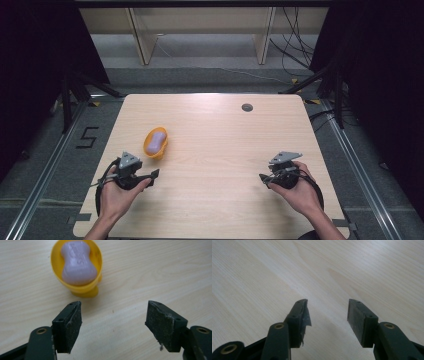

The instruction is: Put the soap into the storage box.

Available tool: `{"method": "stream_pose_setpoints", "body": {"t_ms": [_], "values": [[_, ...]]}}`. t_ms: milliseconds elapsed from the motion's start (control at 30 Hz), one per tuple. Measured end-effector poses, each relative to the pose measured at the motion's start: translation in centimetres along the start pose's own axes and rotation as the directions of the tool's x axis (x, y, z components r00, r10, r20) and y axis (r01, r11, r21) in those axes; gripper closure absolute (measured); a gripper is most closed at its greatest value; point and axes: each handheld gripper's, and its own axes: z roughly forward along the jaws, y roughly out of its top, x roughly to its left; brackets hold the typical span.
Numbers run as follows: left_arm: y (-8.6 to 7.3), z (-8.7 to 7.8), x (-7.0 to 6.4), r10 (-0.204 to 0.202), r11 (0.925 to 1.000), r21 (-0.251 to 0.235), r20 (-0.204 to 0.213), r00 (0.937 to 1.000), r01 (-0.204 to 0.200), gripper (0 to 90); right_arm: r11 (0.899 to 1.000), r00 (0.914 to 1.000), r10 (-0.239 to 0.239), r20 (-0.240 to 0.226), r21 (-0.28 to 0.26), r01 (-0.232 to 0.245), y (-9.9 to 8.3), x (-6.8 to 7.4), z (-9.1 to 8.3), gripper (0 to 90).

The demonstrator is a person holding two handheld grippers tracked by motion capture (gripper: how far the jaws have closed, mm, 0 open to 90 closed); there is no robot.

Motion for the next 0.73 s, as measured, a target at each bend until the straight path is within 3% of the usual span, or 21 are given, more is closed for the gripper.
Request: {"method": "stream_pose_setpoints", "body": {"t_ms": [67,133,200,267,333,400,467,533,600,667,700,733], "values": [[-0.5,0.0,-0.2,-0.012,0.9998,-0.014,-0.002,0.9999,0.012,29.0,1.000,1.0000,-0.002,-0.005,-0.004,0.002,0.0,0.0,0.0,50.6],[-1.1,-0.1,-0.2,0.001,0.9997,-0.025,-0.011,0.9999,-0.001,29.7,1.000,1.0000,0.005,-0.002,-0.002,-0.005,0.0,0.1,-0.1,50.6],[-1.4,-0.1,0.0,-0.005,0.9999,-0.012,-0.011,0.9999,0.005,29.9,1.000,1.0000,0.002,-0.005,-0.004,-0.002,0.0,0.1,0.0,50.6],[-1.5,0.2,0.0,-0.027,0.9994,-0.024,-0.021,0.9994,0.026,30.1,1.000,1.0000,0.000,-0.007,-0.004,0.000,0.0,0.1,0.0,50.7],[-1.6,0.5,0.0,-0.032,0.9992,-0.025,-0.003,0.9995,0.032,30.3,1.000,0.9997,-0.021,-0.009,-0.003,0.021,0.0,-0.1,0.1,50.7],[-1.6,0.6,0.0,-0.011,0.9999,-0.009,0.006,0.9999,0.011,30.4,1.000,0.9999,-0.016,-0.007,-0.007,0.016,0.0,-0.1,0.2,50.7],[-1.7,0.7,-0.2,-0.021,0.9997,-0.012,0.008,0.9998,0.021,30.3,1.000,0.9998,-0.019,-0.006,-0.006,0.018,0.0,-0.2,0.2,50.7],[-1.7,0.9,-0.2,0.009,1.0000,0.000,0.016,0.9998,-0.009,30.4,1.000,1.0000,0.007,-0.004,-0.007,-0.007,0.0,-0.1,0.1,50.7],[-1.7,1.0,-0.3,-0.005,1.0000,0.005,0.021,0.9998,0.005,30.4,1.000,1.0000,0.009,-0.003,-0.017,-0.009,-0.1,-0.1,0.3,50.6],[-1.6,1.0,-0.4,0.009,0.9999,0.006,0.017,0.9998,-0.009,30.4,1.000,0.9999,-0.006,-0.008,-0.006,0.006,-0.1,-0.3,0.2,50.7],[-1.6,1.0,-0.2,0.054,0.9977,0.041,0.026,0.9982,-0.055,30.4,1.000,0.9999,-0.011,-0.009,-0.005,0.011,-0.1,-0.3,0.2,50.7],[-1.6,1.0,-0.2,0.054,0.9977,0.041,0.026,0.9982,-0.055,30.4,1.000,0.9999,-0.009,-0.010,-0.006,0.009,-0.1,-0.3,0.2,50.6]]}}
